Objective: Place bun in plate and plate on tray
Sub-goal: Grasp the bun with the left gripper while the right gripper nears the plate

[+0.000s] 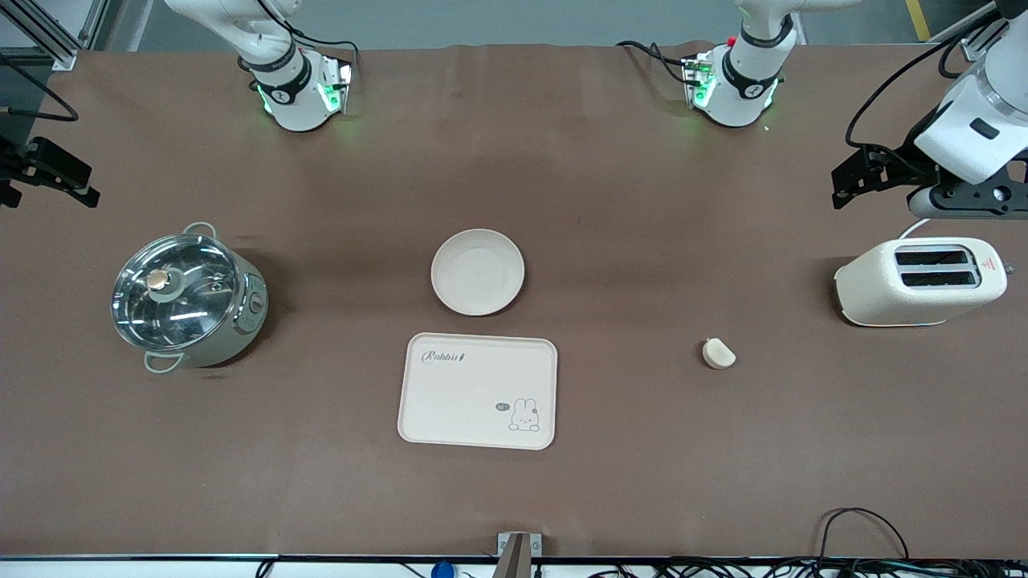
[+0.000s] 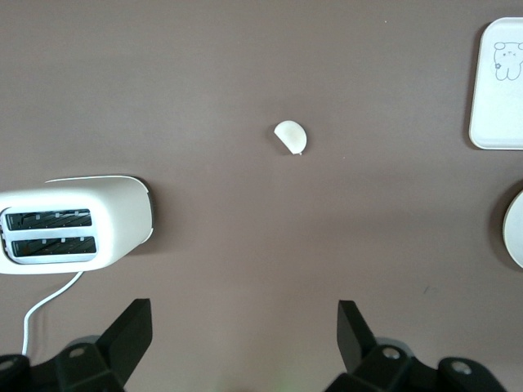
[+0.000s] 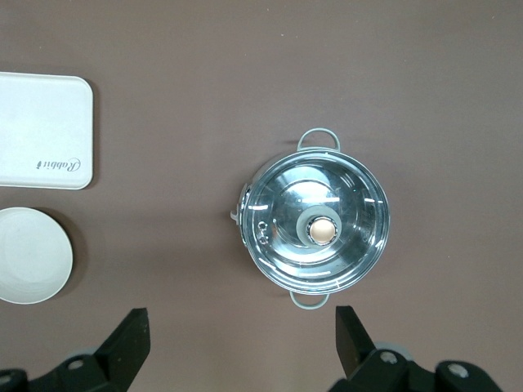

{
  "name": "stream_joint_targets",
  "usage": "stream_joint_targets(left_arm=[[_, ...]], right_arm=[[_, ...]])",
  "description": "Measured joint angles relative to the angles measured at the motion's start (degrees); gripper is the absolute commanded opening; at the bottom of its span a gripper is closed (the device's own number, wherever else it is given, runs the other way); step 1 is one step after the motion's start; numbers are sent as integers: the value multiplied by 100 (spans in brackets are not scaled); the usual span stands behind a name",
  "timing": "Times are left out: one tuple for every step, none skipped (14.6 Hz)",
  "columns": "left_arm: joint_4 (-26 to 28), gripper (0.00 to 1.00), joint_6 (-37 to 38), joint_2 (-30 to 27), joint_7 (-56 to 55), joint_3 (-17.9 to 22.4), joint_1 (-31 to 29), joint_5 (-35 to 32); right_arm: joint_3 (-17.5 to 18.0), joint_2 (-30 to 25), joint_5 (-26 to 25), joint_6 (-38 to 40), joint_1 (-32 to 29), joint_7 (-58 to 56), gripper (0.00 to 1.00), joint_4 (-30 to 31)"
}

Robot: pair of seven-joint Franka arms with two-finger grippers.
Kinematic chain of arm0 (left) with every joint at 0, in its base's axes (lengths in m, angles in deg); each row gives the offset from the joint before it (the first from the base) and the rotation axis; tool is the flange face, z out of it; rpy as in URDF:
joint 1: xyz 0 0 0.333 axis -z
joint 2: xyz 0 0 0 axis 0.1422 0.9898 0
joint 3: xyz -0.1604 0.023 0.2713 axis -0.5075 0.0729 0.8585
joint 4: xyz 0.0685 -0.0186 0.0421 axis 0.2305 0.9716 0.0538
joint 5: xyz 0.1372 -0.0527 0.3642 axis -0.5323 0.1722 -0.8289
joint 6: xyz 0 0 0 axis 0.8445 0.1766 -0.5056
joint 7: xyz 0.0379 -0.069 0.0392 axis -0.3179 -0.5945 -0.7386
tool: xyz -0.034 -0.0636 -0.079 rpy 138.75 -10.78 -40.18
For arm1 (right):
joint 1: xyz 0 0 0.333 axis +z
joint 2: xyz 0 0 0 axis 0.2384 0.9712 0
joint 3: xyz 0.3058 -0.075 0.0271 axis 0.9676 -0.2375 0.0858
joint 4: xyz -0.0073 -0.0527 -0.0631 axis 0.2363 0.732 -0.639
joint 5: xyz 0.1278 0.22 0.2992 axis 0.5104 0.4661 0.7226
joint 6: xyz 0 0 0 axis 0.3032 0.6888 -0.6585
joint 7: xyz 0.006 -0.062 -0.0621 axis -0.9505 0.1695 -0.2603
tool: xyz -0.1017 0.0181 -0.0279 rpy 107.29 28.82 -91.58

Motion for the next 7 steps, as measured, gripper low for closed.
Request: stream_joint_targets(left_arm=[[0,100,0,0,0,0,0,0],[-2,100,0,0,0,0,-2,0],[-4,100,0,0,0,1,-8,0],[-4,100,0,0,0,2,-24,0],[-4,100,0,11,0,5,-45,0],[-18,100,-1,59,0,11,-62,0],[-80,100,-2,178,0,24,-72,0]], right_arm=[[0,0,0,0,0,0,100,0],[0,0,0,0,0,0,100,0],[0,0,0,0,0,0,100,0],[0,0,0,0,0,0,100,1],[0,0,2,0,0,0,100,2],[0,0,17,0,0,0,100,2],[0,1,49,0,0,0,100,5]])
